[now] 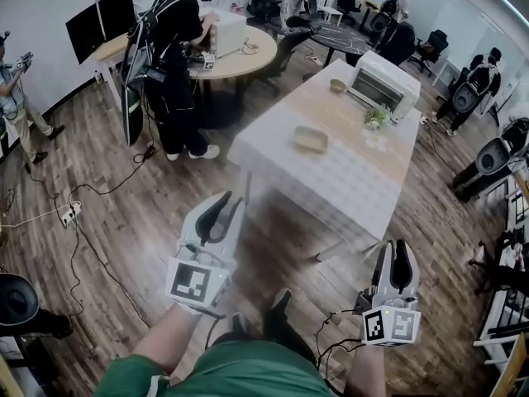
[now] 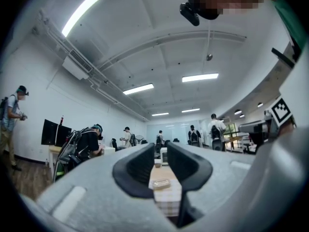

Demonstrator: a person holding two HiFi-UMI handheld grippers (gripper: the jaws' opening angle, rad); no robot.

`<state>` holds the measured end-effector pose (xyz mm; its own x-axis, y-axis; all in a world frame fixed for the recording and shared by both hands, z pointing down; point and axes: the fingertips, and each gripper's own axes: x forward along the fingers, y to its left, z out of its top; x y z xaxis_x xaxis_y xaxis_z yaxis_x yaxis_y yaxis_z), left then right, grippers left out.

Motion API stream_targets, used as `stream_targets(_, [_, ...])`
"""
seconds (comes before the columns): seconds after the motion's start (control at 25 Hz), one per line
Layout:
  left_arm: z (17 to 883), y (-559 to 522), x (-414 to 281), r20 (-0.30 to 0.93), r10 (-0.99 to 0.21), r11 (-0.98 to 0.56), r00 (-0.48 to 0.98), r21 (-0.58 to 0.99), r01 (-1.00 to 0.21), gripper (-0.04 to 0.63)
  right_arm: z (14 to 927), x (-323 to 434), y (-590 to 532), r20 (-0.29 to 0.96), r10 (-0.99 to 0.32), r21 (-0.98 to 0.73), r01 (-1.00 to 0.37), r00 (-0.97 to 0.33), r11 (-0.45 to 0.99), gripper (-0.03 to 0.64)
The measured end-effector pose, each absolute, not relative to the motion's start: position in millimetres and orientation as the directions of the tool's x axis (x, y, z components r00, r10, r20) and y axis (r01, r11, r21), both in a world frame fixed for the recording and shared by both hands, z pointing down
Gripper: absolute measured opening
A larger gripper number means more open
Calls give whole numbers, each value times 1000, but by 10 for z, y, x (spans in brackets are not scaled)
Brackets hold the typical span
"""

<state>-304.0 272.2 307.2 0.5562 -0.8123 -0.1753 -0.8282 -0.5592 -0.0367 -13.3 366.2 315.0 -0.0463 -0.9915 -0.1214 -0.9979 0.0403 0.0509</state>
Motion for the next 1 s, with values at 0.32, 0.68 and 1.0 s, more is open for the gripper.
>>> stream_targets(0.32, [3179,2095,-2792,-107,-846,-522,523,-43,-852,120,3281,136,2865,-112,-989,40,-995,-100,96,87])
stream_targets(0.68, [3202,1328,-2221,-66,-870,-485,489,-76,-871,120,3315,704,1983,-124,-982,0,-989,-145,146,87])
stream_targets(1.0, [3208,955,-1752,-44,-886,-459,462,-69,-886,124,3258,1237,1597,-136,-978,0,-987,-159,161,87])
